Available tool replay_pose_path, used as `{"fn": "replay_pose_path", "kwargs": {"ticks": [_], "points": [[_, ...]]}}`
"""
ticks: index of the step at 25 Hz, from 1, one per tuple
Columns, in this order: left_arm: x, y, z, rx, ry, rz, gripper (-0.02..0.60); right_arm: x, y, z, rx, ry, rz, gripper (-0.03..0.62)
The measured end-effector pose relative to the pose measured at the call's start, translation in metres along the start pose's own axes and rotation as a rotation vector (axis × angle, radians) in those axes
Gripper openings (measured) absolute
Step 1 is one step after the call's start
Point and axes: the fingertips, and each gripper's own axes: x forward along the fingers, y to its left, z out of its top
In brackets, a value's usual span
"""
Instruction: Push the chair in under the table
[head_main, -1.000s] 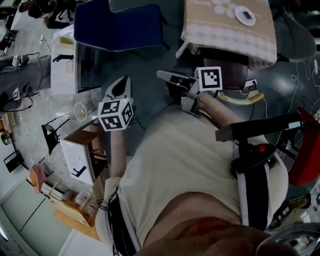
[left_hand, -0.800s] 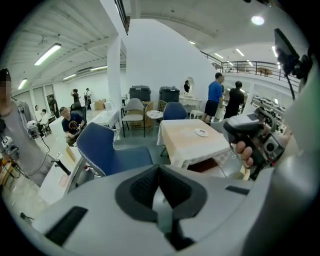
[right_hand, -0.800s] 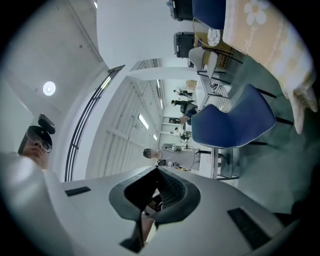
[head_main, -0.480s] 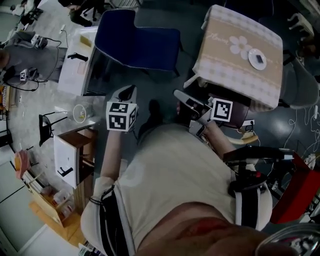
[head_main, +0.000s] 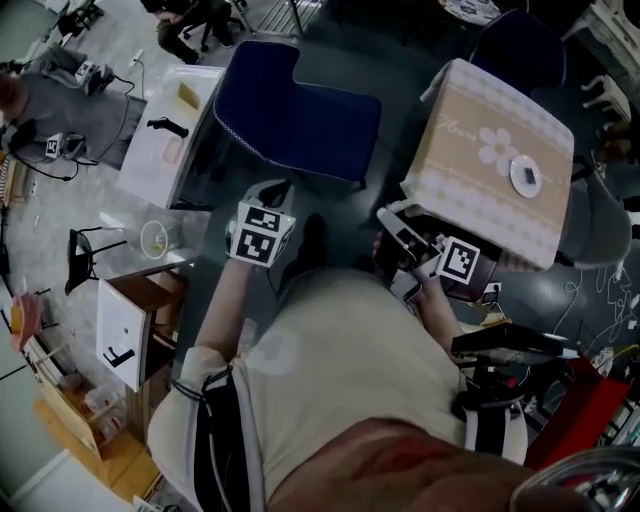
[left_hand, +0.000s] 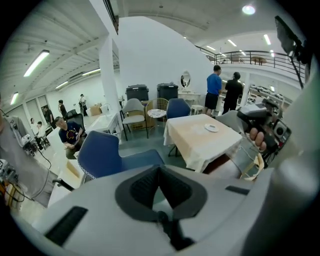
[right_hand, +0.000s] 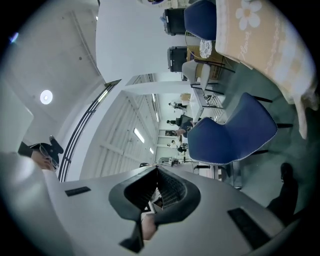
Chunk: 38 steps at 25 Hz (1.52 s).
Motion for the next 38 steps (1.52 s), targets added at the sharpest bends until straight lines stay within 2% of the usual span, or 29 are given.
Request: {"fn": "replay_pose_path", "kwargs": {"ticks": [7,17,25,31,32,34,38], "points": [[0.011,0.075,-0.005,-0.045,0.013,0.016,0.009,0.069,-0.008,-0.001,-0.006,0.061,-0.044,0.012],[0.025,0.181,-0.006,-0.089,0.028,0.08,0.009,0.127,-0.016,0.006,-0.006,0.031,-0.085,0.012],[0.035,0.268,-0.017,-0.17,0.019,0.135,0.009,0.182,-0.023,0.006,-0.052,0.034,-0.13,0.012],[0.054,0.31,-0.025,-0.228,0.013,0.151,0.014,0.192,-0.027,0.004,-0.058,0.014,-0.179,0.012],[0.059,0.313,-0.024,-0.238,0.018,0.141,0.041,0.189,-0.028,0.006,-0.055,0.005,-0.187,0.012],[0.07,0.313,-0.02,-0.255,0.045,0.104,0.142,0.182,-0.029,0.012,-0.047,-0.018,-0.198,0.012],[0.089,0.31,-0.007,-0.253,0.107,0.079,0.24,0.165,-0.028,0.032,-0.022,-0.098,-0.203,0.012]]}}
